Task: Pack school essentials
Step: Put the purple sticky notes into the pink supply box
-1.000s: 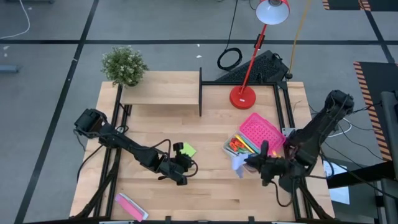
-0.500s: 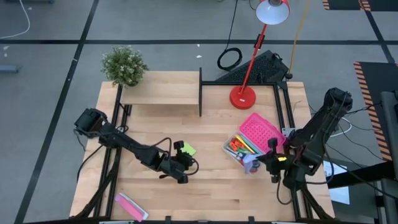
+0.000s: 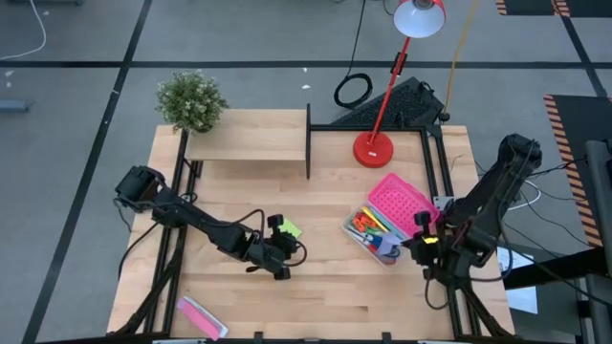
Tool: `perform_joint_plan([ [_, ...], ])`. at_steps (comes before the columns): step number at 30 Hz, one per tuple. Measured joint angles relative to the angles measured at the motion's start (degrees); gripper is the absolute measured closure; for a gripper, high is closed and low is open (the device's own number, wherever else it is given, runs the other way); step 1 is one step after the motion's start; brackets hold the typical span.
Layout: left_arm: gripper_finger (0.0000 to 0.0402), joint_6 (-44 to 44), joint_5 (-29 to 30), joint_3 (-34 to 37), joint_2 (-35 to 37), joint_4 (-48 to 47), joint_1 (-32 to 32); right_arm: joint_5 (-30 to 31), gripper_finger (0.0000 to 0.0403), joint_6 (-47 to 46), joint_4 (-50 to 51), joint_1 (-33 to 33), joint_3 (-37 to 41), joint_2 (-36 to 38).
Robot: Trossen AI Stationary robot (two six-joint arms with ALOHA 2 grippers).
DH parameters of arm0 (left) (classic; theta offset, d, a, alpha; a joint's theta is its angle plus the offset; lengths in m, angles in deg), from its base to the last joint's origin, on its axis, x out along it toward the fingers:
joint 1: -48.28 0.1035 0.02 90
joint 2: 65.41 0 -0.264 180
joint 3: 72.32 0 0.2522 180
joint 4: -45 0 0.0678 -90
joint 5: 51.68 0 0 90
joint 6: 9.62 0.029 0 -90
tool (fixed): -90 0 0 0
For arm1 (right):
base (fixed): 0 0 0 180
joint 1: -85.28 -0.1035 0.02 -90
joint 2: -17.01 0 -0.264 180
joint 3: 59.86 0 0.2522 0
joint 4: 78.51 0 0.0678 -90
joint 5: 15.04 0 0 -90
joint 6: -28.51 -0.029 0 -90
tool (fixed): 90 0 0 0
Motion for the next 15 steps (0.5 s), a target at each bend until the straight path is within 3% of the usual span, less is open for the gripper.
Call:
perform_joint_plan([
  [7, 0.0353, 0.24, 0.00, 0.00, 0.02, 0.00, 0.02, -0.02, 0.0403, 0.13, 0.42, 0.77, -5.27, 1.35],
  [15, 0.0353, 0.22, -0.07, 0.00, 0.02, -0.02, 0.02, -4.97, 0.0403, -7.79, 2.97, 6.00, -8.92, 1.92],
])
